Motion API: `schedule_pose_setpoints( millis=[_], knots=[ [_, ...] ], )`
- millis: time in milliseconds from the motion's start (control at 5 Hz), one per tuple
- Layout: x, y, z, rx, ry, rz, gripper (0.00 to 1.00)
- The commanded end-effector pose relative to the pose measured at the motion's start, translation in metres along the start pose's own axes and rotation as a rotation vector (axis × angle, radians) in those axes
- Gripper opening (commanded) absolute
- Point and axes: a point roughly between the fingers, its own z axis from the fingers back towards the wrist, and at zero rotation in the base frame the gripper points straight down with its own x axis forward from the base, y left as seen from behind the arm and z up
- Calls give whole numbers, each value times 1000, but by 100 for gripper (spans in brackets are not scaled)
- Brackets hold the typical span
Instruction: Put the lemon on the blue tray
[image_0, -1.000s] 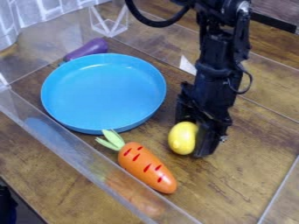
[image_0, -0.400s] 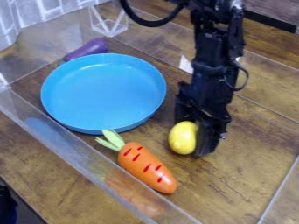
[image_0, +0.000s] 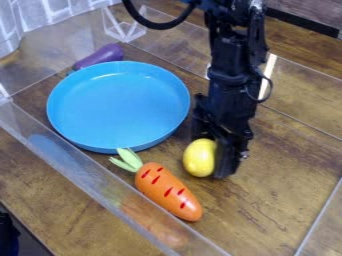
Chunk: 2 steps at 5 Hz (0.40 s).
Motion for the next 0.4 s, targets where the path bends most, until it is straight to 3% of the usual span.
schedule_pose_setpoints(
  millis=[0,200],
  knots=[
    [-3,11,28,31,-21,-25,0],
    [-12,14,34,45,-19,-31,0]
  ],
)
